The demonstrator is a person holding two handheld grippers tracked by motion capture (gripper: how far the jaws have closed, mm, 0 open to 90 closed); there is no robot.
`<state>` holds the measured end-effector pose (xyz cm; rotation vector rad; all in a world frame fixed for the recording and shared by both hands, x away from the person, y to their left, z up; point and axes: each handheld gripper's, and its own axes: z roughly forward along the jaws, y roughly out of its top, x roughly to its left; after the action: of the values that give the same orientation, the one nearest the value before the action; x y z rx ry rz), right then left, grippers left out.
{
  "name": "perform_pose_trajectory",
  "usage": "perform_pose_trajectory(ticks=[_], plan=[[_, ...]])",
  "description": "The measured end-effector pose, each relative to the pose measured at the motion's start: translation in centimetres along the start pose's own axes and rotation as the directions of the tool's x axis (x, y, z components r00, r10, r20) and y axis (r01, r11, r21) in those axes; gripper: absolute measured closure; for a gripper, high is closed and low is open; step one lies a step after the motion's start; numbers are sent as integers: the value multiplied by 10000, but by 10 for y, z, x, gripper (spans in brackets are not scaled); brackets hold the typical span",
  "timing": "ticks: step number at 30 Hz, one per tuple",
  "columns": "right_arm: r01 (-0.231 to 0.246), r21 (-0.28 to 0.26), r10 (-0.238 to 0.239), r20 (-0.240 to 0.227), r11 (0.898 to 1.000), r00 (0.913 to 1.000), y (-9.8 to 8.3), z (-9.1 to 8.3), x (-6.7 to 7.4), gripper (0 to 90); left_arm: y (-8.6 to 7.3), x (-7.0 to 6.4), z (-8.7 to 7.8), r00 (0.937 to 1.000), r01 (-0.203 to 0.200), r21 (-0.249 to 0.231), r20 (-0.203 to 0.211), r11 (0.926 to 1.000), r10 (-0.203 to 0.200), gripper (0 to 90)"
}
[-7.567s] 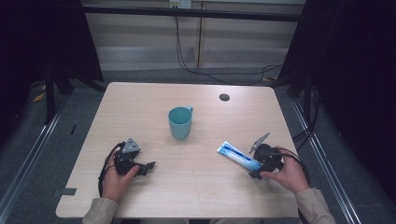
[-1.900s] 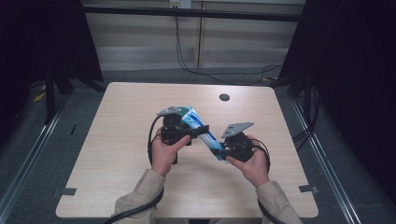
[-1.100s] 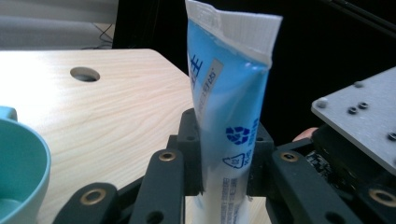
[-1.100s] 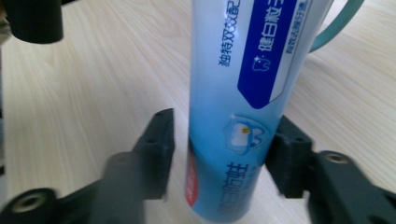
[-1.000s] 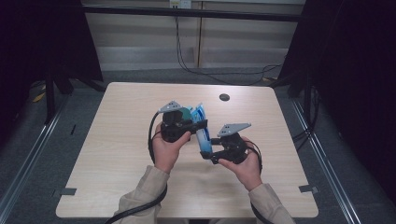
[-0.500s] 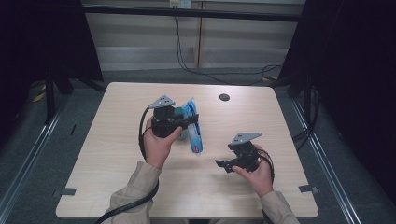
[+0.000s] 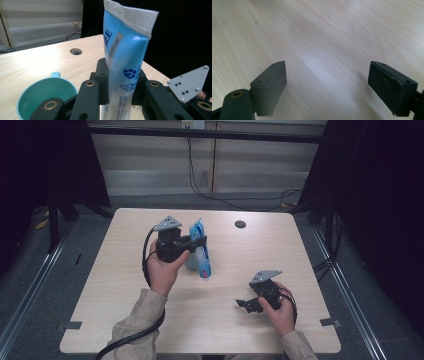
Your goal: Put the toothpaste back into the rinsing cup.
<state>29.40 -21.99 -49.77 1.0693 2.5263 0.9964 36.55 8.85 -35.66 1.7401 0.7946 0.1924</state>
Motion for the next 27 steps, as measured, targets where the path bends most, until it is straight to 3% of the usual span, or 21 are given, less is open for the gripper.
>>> perform_pose_trajectory(ticks=[6, 15, 27], plan=[[150, -111, -148, 201, 9998, 9997, -6, 5, 1, 137, 5, 2, -4, 9999, -35, 36, -107, 10000, 35, 745], [109, -786, -86, 297, 9968, 9995, -15, 6, 1, 126, 15, 5, -11, 9998, -67, -30, -201, 10000, 66, 744], [128, -786, -102, 325, 9968, 9994, -15, 6, 1, 124, 31, 6, -16, 9982, -142, -149, -585, 9998, 133, 744]])
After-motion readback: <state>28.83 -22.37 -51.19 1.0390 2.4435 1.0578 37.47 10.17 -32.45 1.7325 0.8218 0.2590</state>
